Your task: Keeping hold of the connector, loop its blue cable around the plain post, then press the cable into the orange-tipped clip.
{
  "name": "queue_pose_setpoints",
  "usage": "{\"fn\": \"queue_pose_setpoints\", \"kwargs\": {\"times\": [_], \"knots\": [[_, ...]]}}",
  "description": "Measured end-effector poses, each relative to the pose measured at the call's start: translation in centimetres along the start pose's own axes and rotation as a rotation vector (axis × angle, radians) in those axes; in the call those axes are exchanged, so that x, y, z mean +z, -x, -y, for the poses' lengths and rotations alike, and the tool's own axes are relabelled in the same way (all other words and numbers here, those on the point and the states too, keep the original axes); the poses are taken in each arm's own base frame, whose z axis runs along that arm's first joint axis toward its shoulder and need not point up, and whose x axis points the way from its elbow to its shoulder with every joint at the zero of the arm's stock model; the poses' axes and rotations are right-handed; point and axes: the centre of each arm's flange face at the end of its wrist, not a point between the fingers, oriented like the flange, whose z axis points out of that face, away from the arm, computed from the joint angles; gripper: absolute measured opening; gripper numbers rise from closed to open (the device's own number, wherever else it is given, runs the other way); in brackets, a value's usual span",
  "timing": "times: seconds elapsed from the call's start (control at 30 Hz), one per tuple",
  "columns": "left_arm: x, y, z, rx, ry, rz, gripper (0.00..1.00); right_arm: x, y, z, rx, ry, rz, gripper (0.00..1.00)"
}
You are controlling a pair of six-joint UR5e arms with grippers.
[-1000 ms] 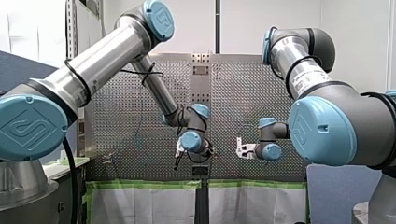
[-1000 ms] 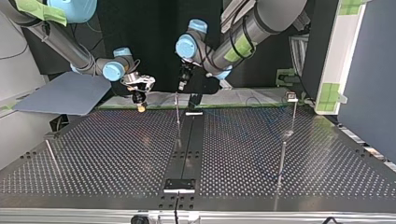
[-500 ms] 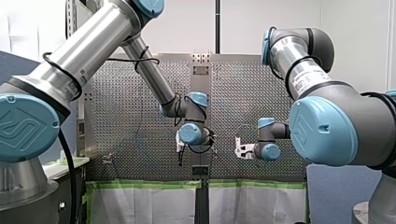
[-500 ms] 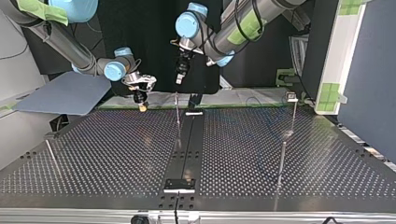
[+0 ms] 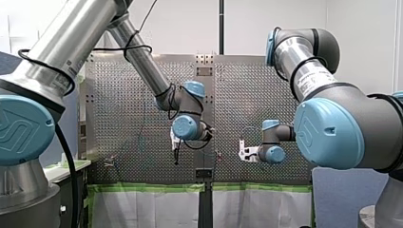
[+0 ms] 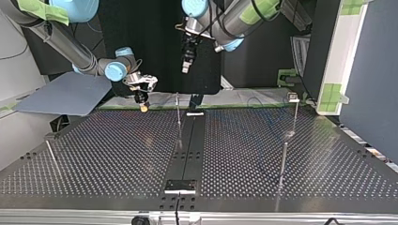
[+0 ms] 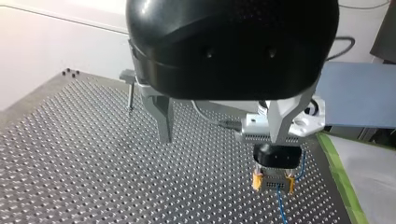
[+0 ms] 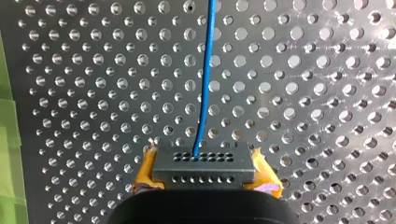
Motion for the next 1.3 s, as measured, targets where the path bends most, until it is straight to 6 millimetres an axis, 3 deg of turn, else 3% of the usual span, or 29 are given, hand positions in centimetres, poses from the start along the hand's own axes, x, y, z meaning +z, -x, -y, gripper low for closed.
{"fn": "queue_pose_setpoints", "kwargs": {"times": [0.3, 1.3], "knots": [[-2.5, 1.2, -1.0, 0.012, -0.004, 0.010, 1.00, 0.0, 0.0, 0.2, 0.000, -0.003, 0.003, 0.00], [-2.7, 1.2, -1.0, 0.014, -0.004, 0.012, 1.00, 0.0, 0.0, 0.3, 0.000, -0.004, 0.003, 0.00]]}}
